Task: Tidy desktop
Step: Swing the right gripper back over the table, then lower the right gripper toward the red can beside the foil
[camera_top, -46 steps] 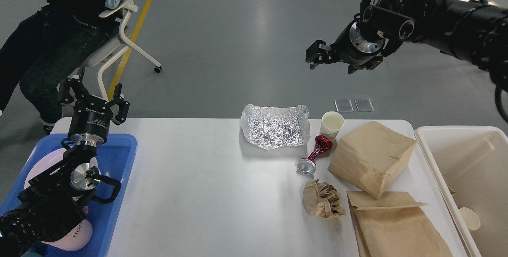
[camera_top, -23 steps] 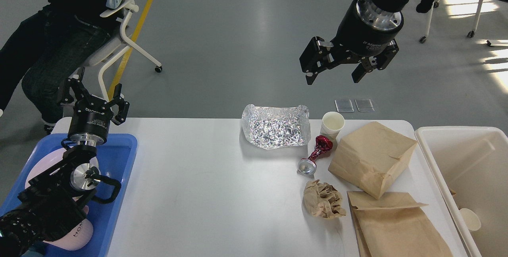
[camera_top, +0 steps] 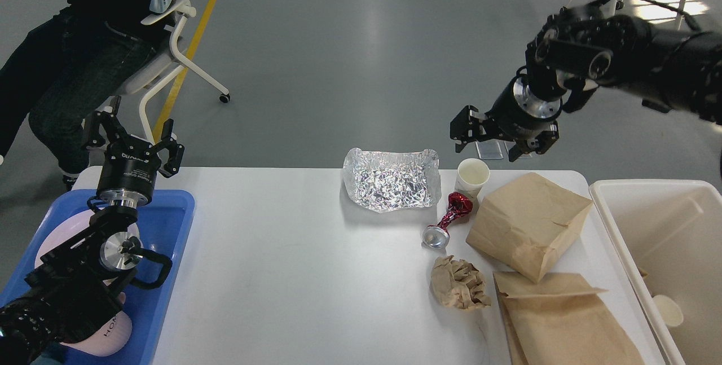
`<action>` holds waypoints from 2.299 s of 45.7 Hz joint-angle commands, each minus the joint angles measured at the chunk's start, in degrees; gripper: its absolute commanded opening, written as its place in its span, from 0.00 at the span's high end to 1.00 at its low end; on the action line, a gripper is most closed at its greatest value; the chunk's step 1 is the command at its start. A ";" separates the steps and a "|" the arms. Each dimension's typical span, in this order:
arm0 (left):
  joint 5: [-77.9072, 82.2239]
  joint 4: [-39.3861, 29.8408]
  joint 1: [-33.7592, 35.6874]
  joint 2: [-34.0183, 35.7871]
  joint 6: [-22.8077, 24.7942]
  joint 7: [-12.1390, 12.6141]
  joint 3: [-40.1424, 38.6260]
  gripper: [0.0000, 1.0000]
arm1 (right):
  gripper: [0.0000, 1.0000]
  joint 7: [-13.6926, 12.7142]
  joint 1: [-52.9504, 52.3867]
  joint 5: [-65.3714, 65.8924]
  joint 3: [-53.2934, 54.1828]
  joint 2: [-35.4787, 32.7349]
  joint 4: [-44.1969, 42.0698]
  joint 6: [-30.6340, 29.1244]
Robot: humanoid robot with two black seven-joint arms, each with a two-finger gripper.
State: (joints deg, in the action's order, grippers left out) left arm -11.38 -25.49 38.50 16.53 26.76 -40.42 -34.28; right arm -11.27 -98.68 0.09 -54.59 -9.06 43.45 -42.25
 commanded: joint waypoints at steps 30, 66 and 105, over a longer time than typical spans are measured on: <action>0.05 0.00 0.00 0.00 -0.04 -0.01 0.00 0.03 | 0.00 -0.16 16.23 0.00 15.39 -0.43 -1.53 27.40; -0.04 0.00 0.00 0.00 0.05 -0.01 0.00 0.03 | 0.03 0.19 34.16 0.09 28.66 6.86 -11.72 39.17; 0.05 0.00 0.00 0.00 -0.04 -0.01 0.00 0.03 | 0.57 0.37 39.35 0.17 29.37 13.45 -18.75 47.44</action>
State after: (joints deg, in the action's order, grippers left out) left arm -11.34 -25.49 38.49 16.52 26.77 -40.43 -34.28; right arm -10.83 -60.52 0.34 -25.32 2.40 28.49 5.11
